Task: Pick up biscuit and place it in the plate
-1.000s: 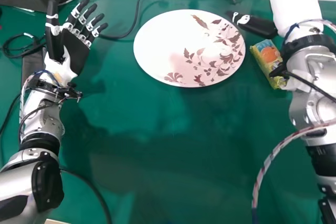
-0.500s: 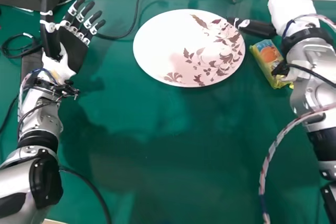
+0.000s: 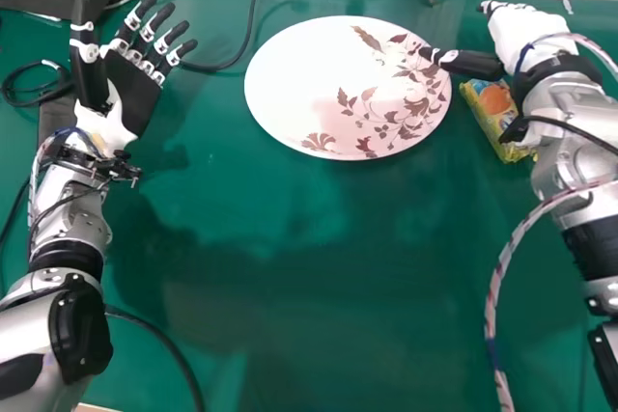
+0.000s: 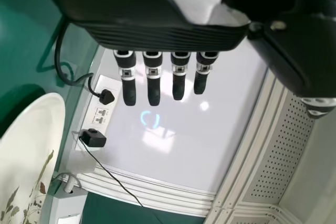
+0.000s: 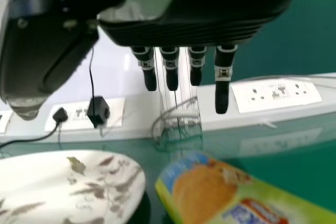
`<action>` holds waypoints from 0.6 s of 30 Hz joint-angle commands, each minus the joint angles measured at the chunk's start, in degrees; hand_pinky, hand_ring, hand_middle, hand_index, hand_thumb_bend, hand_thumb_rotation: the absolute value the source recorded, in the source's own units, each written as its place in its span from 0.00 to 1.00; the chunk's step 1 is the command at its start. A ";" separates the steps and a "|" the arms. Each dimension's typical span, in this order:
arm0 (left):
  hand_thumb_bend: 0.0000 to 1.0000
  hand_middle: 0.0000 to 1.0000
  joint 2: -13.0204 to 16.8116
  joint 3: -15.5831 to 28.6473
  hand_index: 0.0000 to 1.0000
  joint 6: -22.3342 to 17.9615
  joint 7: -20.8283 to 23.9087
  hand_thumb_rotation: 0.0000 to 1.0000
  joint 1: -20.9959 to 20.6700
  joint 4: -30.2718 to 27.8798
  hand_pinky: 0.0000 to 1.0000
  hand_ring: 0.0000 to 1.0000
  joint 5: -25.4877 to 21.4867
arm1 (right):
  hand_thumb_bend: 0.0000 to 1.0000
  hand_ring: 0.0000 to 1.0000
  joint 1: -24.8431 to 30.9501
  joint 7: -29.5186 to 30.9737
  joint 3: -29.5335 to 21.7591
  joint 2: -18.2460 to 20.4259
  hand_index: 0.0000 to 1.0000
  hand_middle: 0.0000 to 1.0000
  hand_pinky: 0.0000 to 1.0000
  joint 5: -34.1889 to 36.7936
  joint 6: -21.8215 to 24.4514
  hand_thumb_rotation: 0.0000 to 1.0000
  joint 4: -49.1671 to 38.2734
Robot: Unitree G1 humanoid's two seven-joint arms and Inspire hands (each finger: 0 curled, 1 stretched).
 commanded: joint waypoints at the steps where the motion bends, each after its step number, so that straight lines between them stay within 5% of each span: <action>1: 1.00 0.99 0.85 0.97 1.00 -0.06 -0.89 0.59 -0.37 0.61 0.88 0.93 -0.96 | 1.00 0.93 -1.27 0.55 0.35 -0.85 1.00 1.00 0.71 0.68 0.38 0.51 0.99; 18: 0.98 1.00 1.31 1.34 1.00 0.15 -0.34 0.60 -0.70 1.40 0.89 0.92 -0.09 | 1.00 0.93 2.03 2.85 0.12 -2.25 1.00 1.00 0.71 1.78 5.32 0.50 -2.70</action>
